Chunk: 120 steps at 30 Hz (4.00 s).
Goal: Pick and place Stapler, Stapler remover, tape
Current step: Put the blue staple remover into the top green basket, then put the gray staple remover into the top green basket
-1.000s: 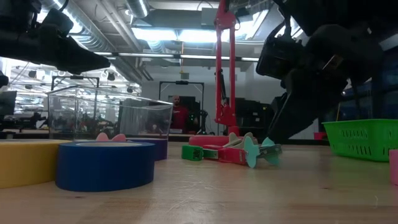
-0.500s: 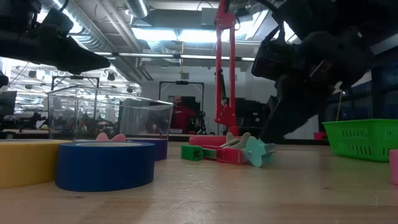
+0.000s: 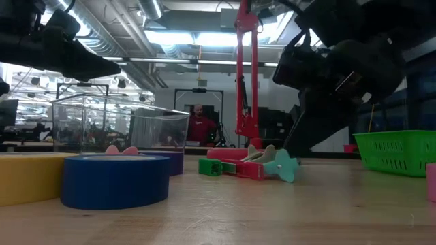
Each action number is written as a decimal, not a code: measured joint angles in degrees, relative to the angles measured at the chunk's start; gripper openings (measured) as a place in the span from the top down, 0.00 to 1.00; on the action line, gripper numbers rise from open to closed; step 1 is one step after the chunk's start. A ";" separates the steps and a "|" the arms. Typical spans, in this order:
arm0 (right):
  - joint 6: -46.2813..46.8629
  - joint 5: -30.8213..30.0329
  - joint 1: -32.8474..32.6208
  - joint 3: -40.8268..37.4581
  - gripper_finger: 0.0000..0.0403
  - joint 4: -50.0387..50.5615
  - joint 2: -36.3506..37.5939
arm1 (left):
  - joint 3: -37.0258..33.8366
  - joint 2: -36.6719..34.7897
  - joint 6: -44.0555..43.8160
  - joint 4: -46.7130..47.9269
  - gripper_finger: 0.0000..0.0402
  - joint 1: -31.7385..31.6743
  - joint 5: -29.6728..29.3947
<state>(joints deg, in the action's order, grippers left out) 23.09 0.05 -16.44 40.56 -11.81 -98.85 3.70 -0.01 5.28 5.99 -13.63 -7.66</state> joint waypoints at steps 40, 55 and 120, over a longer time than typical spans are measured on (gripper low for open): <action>0.49 6.86 0.91 -0.09 1.00 10.97 26.51 | 0.00 0.00 0.00 -0.05 0.56 0.00 0.00; 7.85 5.16 -1.05 -0.04 1.00 22.48 44.28 | 0.00 0.00 0.00 -0.03 0.57 0.00 0.00; 32.21 -12.33 -7.83 -16.41 0.79 54.48 53.00 | 0.00 0.00 0.00 0.01 0.56 0.01 0.00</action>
<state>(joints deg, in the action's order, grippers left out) 55.30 -12.28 -24.27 24.14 42.67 -45.84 3.70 -0.01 5.28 6.00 -13.62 -7.66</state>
